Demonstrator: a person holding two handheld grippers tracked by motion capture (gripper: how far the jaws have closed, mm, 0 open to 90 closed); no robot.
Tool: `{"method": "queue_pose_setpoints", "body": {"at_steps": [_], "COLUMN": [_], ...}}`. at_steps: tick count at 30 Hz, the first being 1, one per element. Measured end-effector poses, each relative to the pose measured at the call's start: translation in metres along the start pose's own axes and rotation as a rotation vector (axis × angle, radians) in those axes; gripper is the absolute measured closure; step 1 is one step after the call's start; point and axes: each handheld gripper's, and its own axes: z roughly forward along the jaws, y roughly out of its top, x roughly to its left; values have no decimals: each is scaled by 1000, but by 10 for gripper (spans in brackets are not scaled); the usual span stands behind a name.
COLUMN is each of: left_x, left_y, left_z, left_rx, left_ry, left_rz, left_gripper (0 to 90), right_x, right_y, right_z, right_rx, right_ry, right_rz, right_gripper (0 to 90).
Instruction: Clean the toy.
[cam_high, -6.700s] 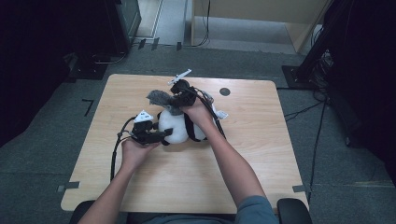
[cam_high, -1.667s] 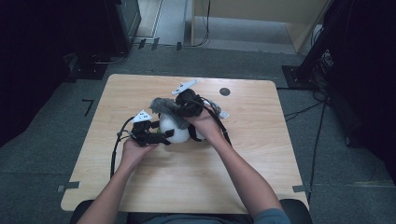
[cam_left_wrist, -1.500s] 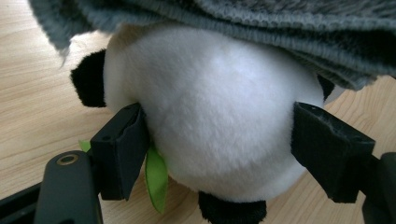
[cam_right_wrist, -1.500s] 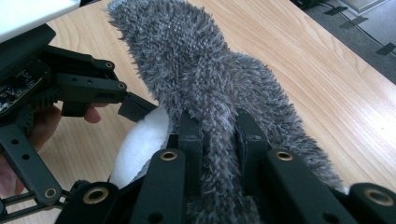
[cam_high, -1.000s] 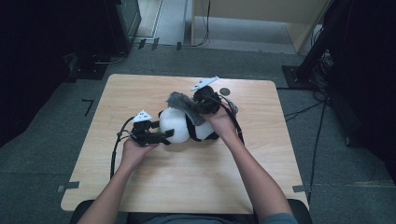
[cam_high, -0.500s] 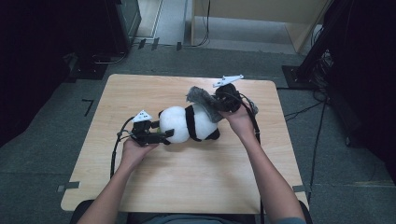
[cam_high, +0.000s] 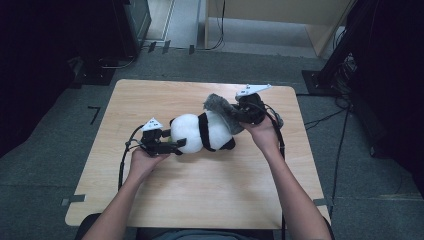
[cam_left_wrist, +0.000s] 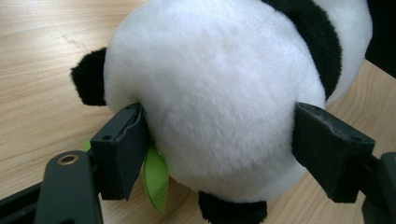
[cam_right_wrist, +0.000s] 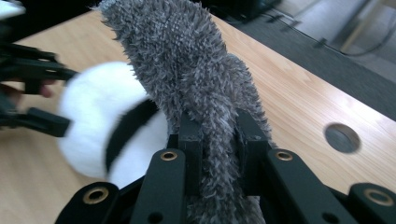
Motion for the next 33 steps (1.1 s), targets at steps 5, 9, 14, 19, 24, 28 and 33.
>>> {"method": "queue_pose_setpoints", "body": {"at_steps": [5,9,14,19,24,28,33], "left_x": [-1,-1,-2,-2,-2,-1,-2], "left_y": [0,1,1,1,1,1,2], "left_z": [-1,-1,-1,-1,-1,-1,-1], "left_rx": [5,6,10,13,12,13,16], "left_ry": [0,0,1,1,2,2,5], "left_rz": [-1,-4,-4,-3,-7,-4,-1], "left_gripper": [219,220,220,220,221,222,223], "right_x": [27,45,60,70,74,79,90], "right_y": [3,1,0,-3,-6,-7,-4], "right_z": [4,15,34,51,63,68,70], "right_rx": [-1,9,24,37,33,28,21], "right_ry": [33,78,123,141,155,156,168], "right_rz": [-68,-101,-123,-140,-150,-150,-168], "right_gripper": [767,766,763,757,694,767,771]}}
